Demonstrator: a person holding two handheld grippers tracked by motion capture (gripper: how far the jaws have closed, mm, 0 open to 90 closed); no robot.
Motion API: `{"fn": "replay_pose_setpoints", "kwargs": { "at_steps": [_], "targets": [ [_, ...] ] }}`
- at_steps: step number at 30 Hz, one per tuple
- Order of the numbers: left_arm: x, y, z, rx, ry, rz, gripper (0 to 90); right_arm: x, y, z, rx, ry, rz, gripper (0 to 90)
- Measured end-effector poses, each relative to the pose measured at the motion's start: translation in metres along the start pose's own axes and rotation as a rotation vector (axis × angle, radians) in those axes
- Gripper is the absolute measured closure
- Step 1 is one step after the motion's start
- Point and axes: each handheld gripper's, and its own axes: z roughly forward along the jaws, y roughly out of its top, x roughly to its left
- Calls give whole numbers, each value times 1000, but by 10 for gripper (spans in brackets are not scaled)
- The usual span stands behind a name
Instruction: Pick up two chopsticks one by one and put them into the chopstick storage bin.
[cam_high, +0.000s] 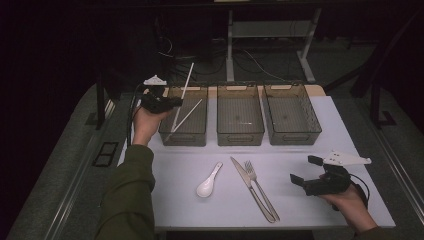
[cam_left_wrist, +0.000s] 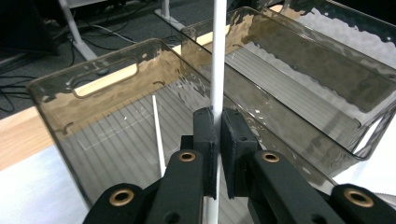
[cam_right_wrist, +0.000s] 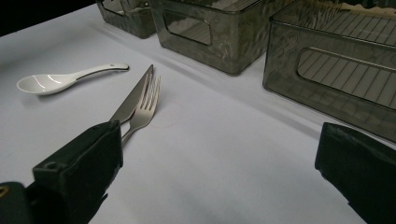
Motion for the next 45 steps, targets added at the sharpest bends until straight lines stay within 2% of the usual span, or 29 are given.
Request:
{"fn": "replay_pose_setpoints", "kwargs": {
  "at_steps": [3, 10, 19, 23, 27, 30, 34, 37, 42, 45],
  "targets": [
    [-1, -4, 10, 57, 6, 19, 847, -1, 0, 0, -2, 0, 2, 8],
    [2, -18, 18, 112, 19, 9, 847, -1, 0, -1, -2, 2, 2, 9],
    [9, -30, 22, 157, 36, -18, 843, -1, 0, 0, 2, 1, 4, 9],
    [9, -32, 27, 167, 51, -31, 838, 0, 0, 0, 3, 1, 3, 9],
    [7, -31, 31, 185, 67, -27, 831, -1, 0, -1, 0, 1, 4, 9],
    [7, -32, 31, 176, 65, -45, 796, -1, 0, -1, -1, 2, 1, 9],
    [8, -32, 29, 163, 62, -44, 782, -1, 0, -1, -3, 3, 2, 9],
    [7, -30, 25, 136, 63, -52, 762, -1, 0, -1, -2, 3, 2, 9],
    [2, -28, 18, 100, 35, -53, 687, -1, 0, -1, 2, 2, 3, 9],
    [-2, -27, 13, 71, 16, -69, 643, 0, 0, 0, 2, 1, 2, 8]
  ]
}}
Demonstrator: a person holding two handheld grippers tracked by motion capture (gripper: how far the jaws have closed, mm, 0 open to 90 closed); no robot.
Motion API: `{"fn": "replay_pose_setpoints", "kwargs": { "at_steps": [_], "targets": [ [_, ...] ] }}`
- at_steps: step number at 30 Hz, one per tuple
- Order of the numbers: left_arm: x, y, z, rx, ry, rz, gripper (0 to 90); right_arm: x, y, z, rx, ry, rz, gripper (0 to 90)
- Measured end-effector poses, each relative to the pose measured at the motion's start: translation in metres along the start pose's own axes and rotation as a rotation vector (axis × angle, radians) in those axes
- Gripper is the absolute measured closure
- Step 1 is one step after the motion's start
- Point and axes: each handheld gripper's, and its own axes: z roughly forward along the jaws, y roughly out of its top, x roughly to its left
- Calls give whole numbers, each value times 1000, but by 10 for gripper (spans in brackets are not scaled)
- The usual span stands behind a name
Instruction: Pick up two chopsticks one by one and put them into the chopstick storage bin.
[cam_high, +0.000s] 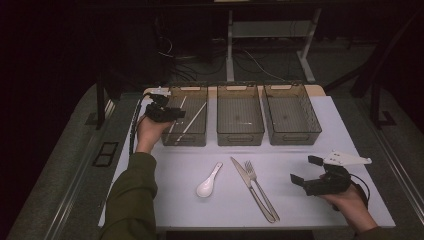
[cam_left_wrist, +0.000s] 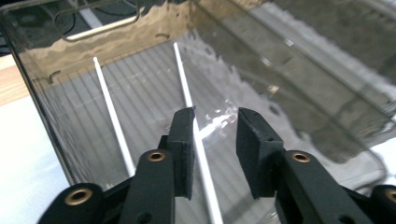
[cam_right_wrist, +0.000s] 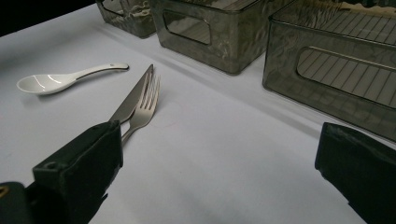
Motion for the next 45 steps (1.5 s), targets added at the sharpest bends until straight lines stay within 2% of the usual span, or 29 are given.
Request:
{"fn": "replay_pose_setpoints", "kwargs": {
  "at_steps": [7, 14, 27, 33, 45],
  "targets": [
    [-15, 3, -16, -30, -64, 20, 523, 0, 0, 0, 1, -3, -4, 9],
    [-37, -2, -29, -51, -81, 45, 433, 1, 0, 0, 3, -3, -5, 8],
    [-77, -13, -50, -92, -104, 107, 340, 1, 0, 0, 2, -6, -6, 9],
    [-94, -25, -55, -116, -121, 128, 306, 1, 0, 0, 2, -6, -4, 8],
    [-123, -59, -57, -106, -137, 162, 296, 0, 0, -1, -3, -7, -10, 9]
  ]
}}
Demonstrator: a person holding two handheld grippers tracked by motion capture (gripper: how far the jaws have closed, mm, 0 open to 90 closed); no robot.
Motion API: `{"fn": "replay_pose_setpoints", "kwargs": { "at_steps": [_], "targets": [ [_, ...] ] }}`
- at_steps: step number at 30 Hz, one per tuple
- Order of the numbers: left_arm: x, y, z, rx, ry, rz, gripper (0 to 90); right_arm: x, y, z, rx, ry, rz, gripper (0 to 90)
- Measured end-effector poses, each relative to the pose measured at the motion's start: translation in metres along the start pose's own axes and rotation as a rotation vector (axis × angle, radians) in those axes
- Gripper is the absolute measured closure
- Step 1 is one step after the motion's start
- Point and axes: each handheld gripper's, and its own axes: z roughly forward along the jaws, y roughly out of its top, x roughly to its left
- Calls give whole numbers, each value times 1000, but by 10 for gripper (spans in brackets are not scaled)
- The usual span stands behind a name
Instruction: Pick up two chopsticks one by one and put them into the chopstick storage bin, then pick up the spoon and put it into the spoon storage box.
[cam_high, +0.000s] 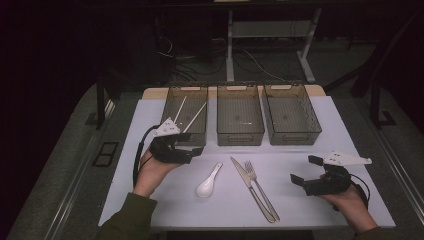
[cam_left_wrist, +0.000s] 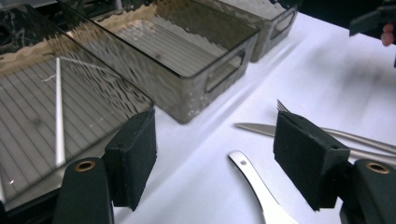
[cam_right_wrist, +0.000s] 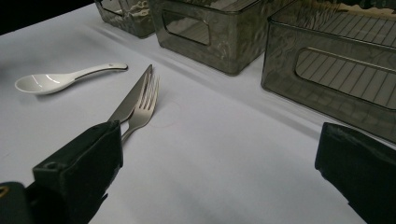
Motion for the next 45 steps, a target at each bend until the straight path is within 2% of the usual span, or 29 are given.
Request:
{"fn": "replay_pose_setpoints", "kwargs": {
  "at_steps": [5, 12, 18, 21, 25, 29, 31, 32, 37, 40, 45],
  "targets": [
    [-15, -14, 0, 11, -1, 18, 305, 1, 0, 0, 1, 2, 1, 9],
    [-30, -38, 7, 46, -33, 8, 328, 0, 1, 1, 2, 1, 3, 9],
    [-41, -46, 11, 49, -55, 3, 367, 0, 1, 1, 4, -3, 1, 9],
    [-47, -50, 11, 61, -67, 7, 442, 1, 0, 0, 6, -3, 5, 9],
    [-54, -51, 13, 66, -100, 17, 639, 1, 0, 0, 7, 0, 0, 9],
    [-58, -50, 15, 89, -156, 13, 831, 2, 0, 0, 5, 3, -3, 9],
    [-60, -50, 17, 101, -172, 13, 891, 2, 0, -1, 5, 3, -1, 9],
    [-61, -50, 18, 109, -182, 16, 893, 2, 0, -1, 3, 2, -1, 9],
    [-59, -50, 26, 132, -164, 13, 893, 2, 0, 0, 4, 4, -3, 9],
    [-52, -50, 33, 154, -147, 25, 893, 2, 0, 0, 5, 3, -5, 9],
    [-39, -45, 44, 153, -99, 23, 894, 2, 0, 0, 6, 3, -4, 9]
  ]
}}
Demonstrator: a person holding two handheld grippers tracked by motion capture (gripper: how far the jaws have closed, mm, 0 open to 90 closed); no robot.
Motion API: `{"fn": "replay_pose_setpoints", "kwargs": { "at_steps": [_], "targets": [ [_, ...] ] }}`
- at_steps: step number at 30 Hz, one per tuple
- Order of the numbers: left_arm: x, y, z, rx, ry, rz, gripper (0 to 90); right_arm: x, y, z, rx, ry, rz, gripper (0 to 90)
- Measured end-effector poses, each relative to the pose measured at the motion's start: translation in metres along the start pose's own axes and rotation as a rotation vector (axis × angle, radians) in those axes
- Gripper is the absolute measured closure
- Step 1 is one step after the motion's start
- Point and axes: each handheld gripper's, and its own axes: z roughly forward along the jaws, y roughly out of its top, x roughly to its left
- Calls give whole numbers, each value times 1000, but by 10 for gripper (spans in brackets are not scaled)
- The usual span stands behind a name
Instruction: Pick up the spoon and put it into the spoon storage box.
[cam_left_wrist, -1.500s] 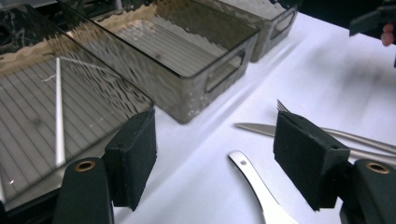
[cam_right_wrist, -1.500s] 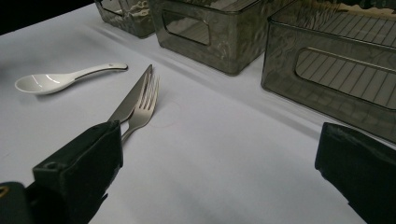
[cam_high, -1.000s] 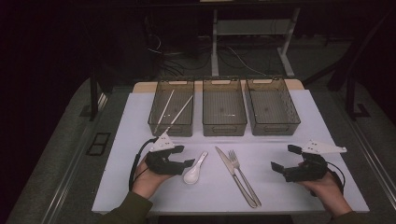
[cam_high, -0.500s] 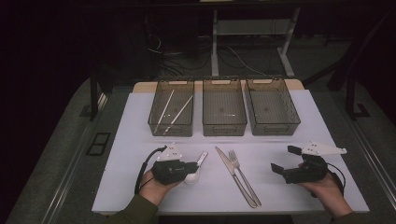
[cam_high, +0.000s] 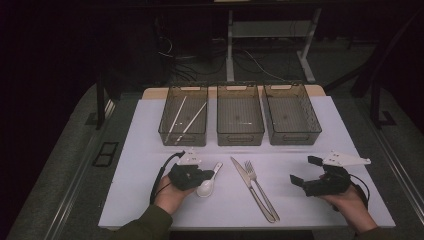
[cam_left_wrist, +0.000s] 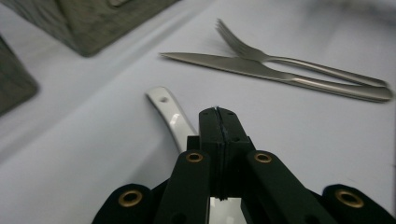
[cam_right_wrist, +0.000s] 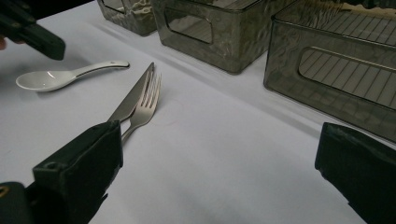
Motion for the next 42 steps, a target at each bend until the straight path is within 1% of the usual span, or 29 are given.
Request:
{"fn": "replay_pose_setpoints", "kwargs": {
  "at_steps": [2, 5, 6, 7, 8, 9, 10, 12, 13, 14, 15, 16, 19, 22, 24, 25, 28, 29, 30, 31, 35, 36, 38, 40, 41, 42],
  "targets": [
    [6, 1, 3, 5, 15, -4, 894, 0, 0, 0, 0, 0, 1, 9],
    [13, 3, 10, 19, 20, -5, 894, 1, 0, 0, 2, 4, -3, 9],
    [14, 3, 12, 21, 21, -14, 894, 1, 0, 1, 4, 5, -5, 9],
    [17, 4, 15, 26, 23, -7, 894, 1, 0, 1, 6, 6, -6, 9],
    [18, 5, 17, 31, 32, -14, 894, 1, 0, 1, 5, 6, -5, 9],
    [20, 7, 19, 37, 32, -9, 894, 1, 0, 1, 3, 7, -5, 9],
    [21, 7, 22, 35, 34, -23, 894, 1, 0, 1, 4, 6, -4, 9],
    [24, 9, 26, 55, 38, -18, 894, 2, 0, 1, 6, 6, -7, 9],
    [27, 9, 29, 62, 35, -4, 894, 2, 0, 1, 4, 5, -5, 9],
    [27, 10, 31, 75, 38, 0, 894, 1, 0, 1, 1, 4, -9, 9],
    [27, 10, 34, 78, 42, -9, 894, 1, 0, 1, 2, 4, -9, 9],
    [29, 11, 36, 82, 39, -4, 894, 1, 0, 1, 3, 4, -10, 9],
    [30, 13, 41, 90, 39, -19, 894, 2, 0, 1, 3, 4, -10, 9],
    [32, 15, 45, 104, 32, -5, 894, 2, 0, 1, 4, 4, -9, 9],
    [32, 16, 47, 111, 29, 1, 894, 2, 0, 1, 5, 5, -6, 9],
    [31, 16, 48, 111, 27, -4, 894, 2, 0, 1, 5, 5, -6, 9],
    [30, 18, 51, 119, 12, 6, 894, 2, 0, 1, 5, 5, -7, 9],
    [29, 18, 51, 122, 6, 12, 894, 2, 0, 1, 5, 4, -6, 8],
    [28, 18, 52, 120, 1, 8, 894, 2, 0, 1, 7, 4, -6, 8],
    [28, 19, 53, 125, -5, 17, 894, 2, 0, 1, 8, 5, -5, 9],
    [24, 22, 56, 130, -34, 20, 894, 2, 0, 1, 8, 4, -4, 9],
    [24, 22, 57, 138, -43, 33, 894, 2, 0, 1, 9, 4, -5, 9],
    [21, 24, 58, 142, -52, 44, 894, 2, 0, 1, 9, 5, -6, 9],
    [18, 24, 59, 141, -62, 45, 894, 2, 0, 1, 11, 4, -9, 9],
    [17, 25, 60, 148, -69, 57, 894, 3, 0, 1, 9, 4, -10, 9],
    [16, 26, 60, 146, -74, 60, 894, 3, 0, 1, 9, 4, -10, 9]
  ]
}}
